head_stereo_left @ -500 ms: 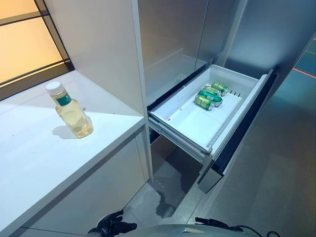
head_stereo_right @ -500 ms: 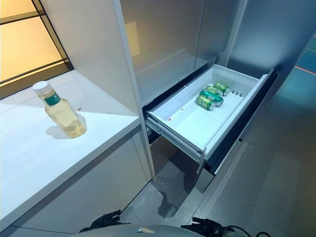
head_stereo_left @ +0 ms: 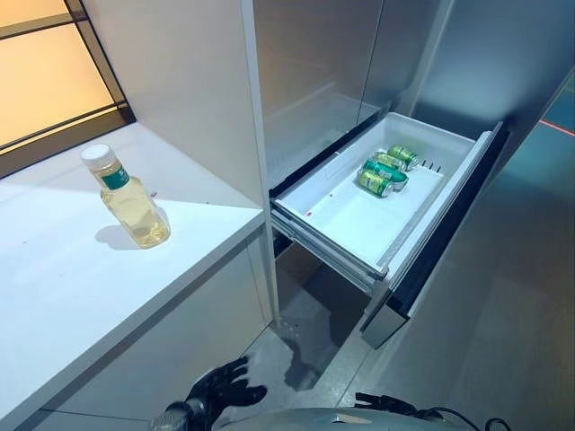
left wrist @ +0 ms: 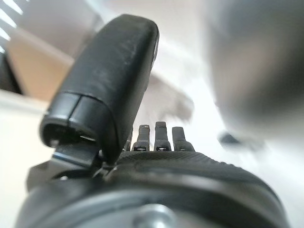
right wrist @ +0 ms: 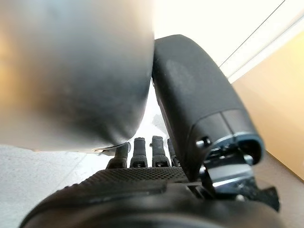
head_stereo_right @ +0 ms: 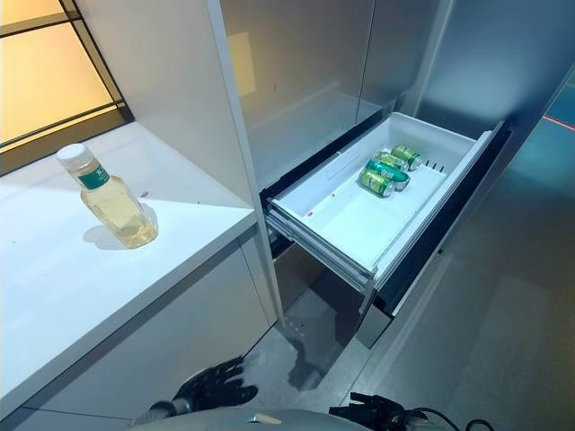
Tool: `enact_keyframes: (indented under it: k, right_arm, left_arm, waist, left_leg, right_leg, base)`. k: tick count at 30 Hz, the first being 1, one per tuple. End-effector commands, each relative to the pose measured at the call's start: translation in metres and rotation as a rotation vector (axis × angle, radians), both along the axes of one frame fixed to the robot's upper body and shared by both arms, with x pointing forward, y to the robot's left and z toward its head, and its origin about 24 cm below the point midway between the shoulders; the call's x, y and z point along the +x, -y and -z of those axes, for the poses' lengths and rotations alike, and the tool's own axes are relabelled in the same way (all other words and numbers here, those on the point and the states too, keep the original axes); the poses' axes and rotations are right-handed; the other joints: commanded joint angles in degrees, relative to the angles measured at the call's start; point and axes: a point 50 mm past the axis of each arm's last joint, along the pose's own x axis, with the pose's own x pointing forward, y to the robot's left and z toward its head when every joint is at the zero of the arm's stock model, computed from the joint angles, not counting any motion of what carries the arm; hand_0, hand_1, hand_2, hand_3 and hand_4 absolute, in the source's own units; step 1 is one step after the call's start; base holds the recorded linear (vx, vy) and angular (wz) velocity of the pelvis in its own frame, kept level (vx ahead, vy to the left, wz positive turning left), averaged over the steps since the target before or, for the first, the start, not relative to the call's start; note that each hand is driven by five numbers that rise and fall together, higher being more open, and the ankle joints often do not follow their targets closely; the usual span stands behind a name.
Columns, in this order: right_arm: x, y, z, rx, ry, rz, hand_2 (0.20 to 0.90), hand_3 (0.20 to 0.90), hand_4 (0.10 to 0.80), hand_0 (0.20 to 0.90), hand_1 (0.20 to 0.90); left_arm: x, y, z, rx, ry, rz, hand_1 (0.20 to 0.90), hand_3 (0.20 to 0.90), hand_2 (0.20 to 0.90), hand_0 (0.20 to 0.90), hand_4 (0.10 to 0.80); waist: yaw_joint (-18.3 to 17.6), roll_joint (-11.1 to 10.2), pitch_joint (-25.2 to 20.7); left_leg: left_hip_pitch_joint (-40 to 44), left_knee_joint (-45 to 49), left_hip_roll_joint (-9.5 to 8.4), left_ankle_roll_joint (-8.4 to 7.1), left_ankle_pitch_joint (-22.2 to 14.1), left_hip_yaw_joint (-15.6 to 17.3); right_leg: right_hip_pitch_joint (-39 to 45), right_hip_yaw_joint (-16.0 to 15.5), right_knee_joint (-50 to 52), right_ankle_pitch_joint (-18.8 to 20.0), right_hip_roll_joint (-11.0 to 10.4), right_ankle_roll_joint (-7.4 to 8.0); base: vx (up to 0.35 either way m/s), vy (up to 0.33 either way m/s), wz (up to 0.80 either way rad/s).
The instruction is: Put drinks into fridge and close the fridge
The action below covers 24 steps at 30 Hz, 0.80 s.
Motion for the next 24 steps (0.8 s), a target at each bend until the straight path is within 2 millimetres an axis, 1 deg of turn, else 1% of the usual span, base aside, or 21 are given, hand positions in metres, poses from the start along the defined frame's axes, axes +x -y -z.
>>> enact_keyframes:
  k: [1,2,3,4,5,6,7,8,9,11,12,13,15,16,18,19,20,22,23,24]
  right_arm:
    - [0.007,0.024,-0.008,-0.02,-0.001,0.004,0.9,0.9,0.8,0.9,0.9]
    - [0.008,0.025,-0.008,-0.022,0.001,0.003,0.9,0.9,0.8,0.9,0.9]
    - [0.008,0.027,-0.009,-0.025,0.005,0.002,0.9,0.9,0.8,0.9,0.9]
    - [0.008,0.029,-0.009,-0.03,0.008,0.0,0.9,0.9,0.8,0.9,0.9]
    - [0.005,0.031,-0.009,-0.034,0.01,-0.001,0.9,0.9,0.8,0.9,0.9]
    - [0.003,0.031,-0.009,-0.036,0.01,0.0,0.9,0.9,0.8,0.9,0.9]
    - [0.001,0.031,-0.008,-0.038,0.009,0.002,0.9,0.9,0.8,0.9,0.9]
    - [-0.002,0.03,-0.007,-0.04,0.007,0.002,0.9,0.9,0.8,0.9,0.9]
    - [-0.005,0.029,-0.006,-0.042,0.004,0.002,0.9,0.9,0.8,0.9,0.9]
    - [-0.01,0.024,-0.003,-0.044,-0.005,0.004,0.9,0.9,0.8,0.9,0.9]
    - [-0.014,0.021,-0.002,-0.044,-0.01,0.002,0.9,0.9,0.8,0.9,0.9]
    - [-0.019,0.017,0.001,-0.043,-0.018,0.001,0.9,0.9,0.8,0.9,0.9]
    - [-0.026,0.01,0.003,-0.039,-0.029,0.0,0.9,0.9,0.8,0.9,0.9]
    - [-0.029,0.008,0.004,-0.035,-0.032,0.003,0.9,0.9,0.8,0.9,0.9]
    - [-0.032,0.002,0.006,-0.027,-0.036,0.006,0.9,0.9,0.8,0.9,0.9]
    - [-0.032,0.001,0.006,-0.026,-0.037,0.006,0.9,0.9,0.8,0.9,0.9]
    - [-0.033,-0.002,0.007,-0.023,-0.04,0.007,0.9,0.9,0.8,0.9,0.9]
    - [-0.034,-0.004,0.007,-0.019,-0.044,0.007,0.9,0.9,0.8,0.9,0.9]
    - [-0.036,-0.006,0.008,-0.017,-0.049,0.009,0.9,0.9,0.8,0.9,0.9]
    - [-0.037,-0.007,0.008,-0.017,-0.051,0.01,0.9,0.9,0.8,0.9,0.9]
  left_arm:
    - [0.061,0.03,-0.047,-0.299,0.238,0.216,0.9,0.9,0.9,0.9,0.8]
    - [0.068,0.033,-0.059,-0.336,0.288,0.296,0.9,0.9,0.9,0.9,0.8]
    - [0.079,0.035,-0.077,-0.381,0.347,0.374,0.9,0.9,0.9,0.9,0.8]
    - [0.094,0.038,-0.108,-0.478,0.43,0.456,0.9,0.9,0.9,0.9,0.8]
    - [0.103,0.043,-0.138,-0.572,0.512,0.523,0.9,0.9,0.9,0.9,0.8]
    - [0.109,0.047,-0.158,-0.634,0.559,0.55,0.9,0.9,0.9,0.9,0.8]
    - [0.113,0.054,-0.185,-0.722,0.641,0.584,0.9,0.9,0.9,0.9,0.8]
    - [0.114,0.062,-0.209,-0.753,0.745,0.624,0.9,0.9,0.9,0.9,0.8]
    - [0.115,0.064,-0.23,-0.764,0.838,0.639,0.9,0.9,0.9,0.9,0.8]
    - [0.118,0.065,-0.267,-0.762,1.012,0.59,0.9,0.9,0.9,0.9,0.8]
    - [0.122,0.061,-0.284,-0.732,1.119,0.522,0.9,0.9,0.9,0.9,0.8]
    - [0.125,0.053,-0.306,-0.688,1.254,0.397,0.9,0.9,0.9,0.9,0.8]
    - [0.127,0.038,-0.329,-0.671,1.401,0.237,0.9,0.9,0.9,0.9,0.8]
    - [0.127,0.032,-0.336,-0.672,1.45,0.177,0.9,0.9,0.9,0.9,0.8]
    - [0.125,0.021,-0.342,-0.646,1.532,0.075,0.9,0.9,0.9,0.9,0.8]
    - [0.125,0.019,-0.343,-0.639,1.542,0.059,0.9,0.9,0.9,0.9,0.8]
    - [0.122,0.011,-0.347,-0.588,1.618,-0.014,0.9,0.9,0.9,0.9,0.8]
    - [0.117,0.002,-0.354,-0.445,1.744,-0.129,0.9,0.9,0.9,0.9,0.8]
    - [0.108,-0.008,-0.362,-0.2,1.907,-0.257,0.9,0.9,0.9,0.9,0.8]
    - [0.105,-0.011,-0.365,-0.127,1.95,-0.286,0.9,0.9,0.9,0.9,0.8]
  waist:
    - [0.7,2.2,0.0]
    - [0.7,2.4,0.1]
    - [0.6,2.6,0.1]
    - [0.6,2.9,0.0]
    - [0.7,3.1,0.1]
    - [0.8,3.2,-0.1]
    - [0.9,3.4,-0.3]
    - [1.0,3.5,-0.5]
    - [1.0,3.6,-0.6]
    - [1.1,3.7,-1.0]
    - [1.0,3.7,-1.2]
    - [1.0,3.6,-1.5]
    - [1.2,3.3,-1.9]
    - [1.3,3.1,-2.1]
    - [1.6,2.8,-2.5]
    - [1.6,2.8,-2.5]
    - [1.8,2.6,-2.7]
    - [2.0,2.5,-2.8]
    - [2.3,2.4,-2.9]
    - [2.4,2.4,-2.9]
  left_leg:
    - [-2.1,0.1,0.98,-1.5,-3.0,3.0]
    - [-2.2,0.1,1.03,-1.5,-3.0,2.9]
    - [-2.3,0.1,1.06,-1.47,-2.9,2.8]
    - [-2.5,0.1,1.05,-1.38,-3.0,2.6]
    - [-2.3,0.1,1.02,-1.3,-3.2,2.4]
    - [-2.6,0.1,1.01,-1.25,-3.2,2.3]
    - [-2.6,0.1,0.94,-1.13,-3.3,2.1]
    - [-2.6,0.1,0.9,-1.01,-3.5,2.0]
    - [-2.5,0.1,0.88,-0.94,-3.6,1.8]
    - [-2.4,0.1,0.75,-0.76,-3.8,1.2]
    - [-2.3,0.1,0.66,-0.66,-3.9,0.9]
    - [-2.0,0.1,0.53,-0.52,-4.1,0.5]
    - [-1.7,0.1,0.36,-0.39,-4.3,-0.1]
    - [-1.6,0.1,0.34,-0.41,-4.4,-0.3]
    - [-1.5,0.1,0.32,-0.53,-4.4,-0.7]
    - [-1.5,0.1,0.32,-0.55,-4.4,-0.8]
    - [-1.4,0.1,0.34,-0.64,-4.4,-1.0]
    - [-1.4,0.1,0.38,-0.77,-4.4,-1.3]
    - [-1.3,0.1,0.35,-0.86,-4.4,-1.5]
    - [-1.3,0.1,0.31,-0.86,-4.4,-1.6]
  right_leg:
    - [-4.4,-3.8,2.4,0.5,-0.7,4.07]
    - [-4.6,-3.7,2.4,0.6,-0.7,4.12]
    - [-4.7,-3.6,2.5,0.7,-0.7,4.18]
    - [-4.8,-3.4,2.3,0.8,-0.7,4.29]
    - [-4.5,-3.3,2.1,0.7,-0.7,4.34]
    - [-4.7,-3.3,2.1,0.8,-0.8,4.34]
    - [-4.7,-3.2,1.9,0.8,-0.8,4.34]
    - [-4.6,-3.1,1.9,0.7,-0.8,4.34]
    - [-4.5,-3.0,1.9,0.6,-0.8,4.32]
    - [-4.1,-2.8,1.8,0.4,-0.7,4.27]
    - [-3.9,-2.7,1.6,0.3,-0.7,4.23]
    - [-3.4,-2.8,1.3,0.2,-0.6,4.16]
    - [-2.7,-3.0,0.9,0.0,-0.5,3.98]
    - [-2.4,-3.0,0.8,-0.2,-0.4,3.86]
    - [-2.2,-3.0,0.7,-0.3,-0.3,3.69]
    - [-2.1,-3.0,0.7,-0.3,-0.3,3.67]
    - [-2.0,-3.1,0.6,-0.4,-0.2,3.53]
    - [-1.8,-3.3,0.6,-0.6,-0.1,3.32]
    - [-1.6,-3.5,0.6,-0.8,-0.1,3.2]
    - [-1.5,-3.6,0.5,-0.8,-0.1,3.17]
  base:
    - [-0.043,0.013,-0.01]
    - [-0.038,0.013,-0.01]
    - [-0.034,0.019,-0.01]
    - [0.0,0.0,0.0]
    - [0.0,0.0,0.0]
    - [0.0,0.0,0.0]
    - [0.0,0.0,0.0]
    - [0.0,0.0,0.0]
    - [0.0,0.0,0.0]
    - [0.017,-0.007,0.01]
    - [0.056,-0.021,0.02]
    - [0.064,-0.025,0.01]
    - [0.061,-0.043,-0.03]
    - [0.047,-0.051,-0.02]
    - [0.034,-0.041,-0.01]
    - [0.036,-0.038,0.01]
    - [0.033,-0.033,0.05]
    - [0.037,-0.037,0.08]
    - [0.032,-0.03,0.05]
    - [0.034,-0.031,0.0]
